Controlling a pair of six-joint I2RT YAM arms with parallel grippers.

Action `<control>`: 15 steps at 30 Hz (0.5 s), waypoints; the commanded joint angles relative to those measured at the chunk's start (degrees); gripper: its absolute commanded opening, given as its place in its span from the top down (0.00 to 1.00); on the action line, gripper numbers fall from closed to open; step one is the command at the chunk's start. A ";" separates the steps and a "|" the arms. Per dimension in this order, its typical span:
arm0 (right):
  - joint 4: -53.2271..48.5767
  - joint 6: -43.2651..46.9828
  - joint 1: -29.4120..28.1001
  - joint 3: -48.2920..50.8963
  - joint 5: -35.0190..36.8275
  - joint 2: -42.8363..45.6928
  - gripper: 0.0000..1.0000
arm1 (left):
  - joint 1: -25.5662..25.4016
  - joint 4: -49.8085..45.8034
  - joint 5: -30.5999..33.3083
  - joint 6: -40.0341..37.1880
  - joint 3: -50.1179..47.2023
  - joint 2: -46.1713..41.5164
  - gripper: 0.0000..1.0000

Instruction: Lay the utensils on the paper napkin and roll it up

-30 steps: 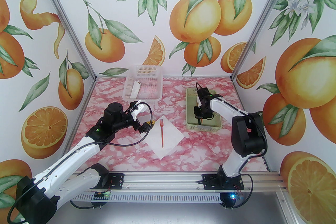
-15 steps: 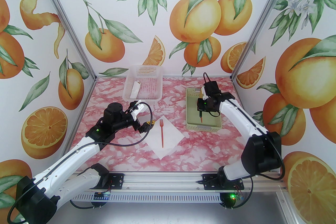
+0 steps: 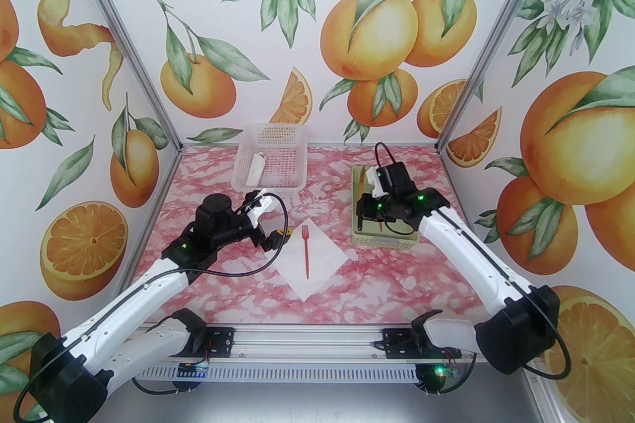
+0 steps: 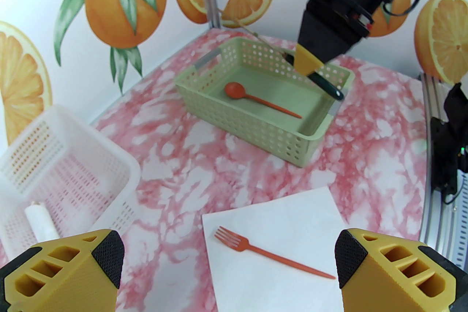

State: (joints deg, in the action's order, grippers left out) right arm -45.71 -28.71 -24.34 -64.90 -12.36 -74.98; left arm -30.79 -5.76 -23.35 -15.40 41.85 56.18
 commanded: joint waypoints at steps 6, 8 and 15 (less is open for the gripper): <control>13.78 -12.15 -9.27 8.53 -5.19 0.14 0.89 | -0.15 1.58 -0.03 -0.32 0.22 -0.75 0.00; 14.61 -12.40 -11.61 8.89 -4.70 -1.55 0.88 | -0.14 1.66 -0.17 -0.18 0.25 -0.65 0.00; 19.32 -15.12 -17.36 10.65 -3.52 -8.33 0.88 | -0.15 1.57 -0.07 -0.25 0.18 -1.04 0.00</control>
State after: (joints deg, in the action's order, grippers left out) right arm -31.00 -41.25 -40.27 -55.31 -16.14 -81.23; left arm -30.76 -5.74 -23.35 -15.38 41.85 56.18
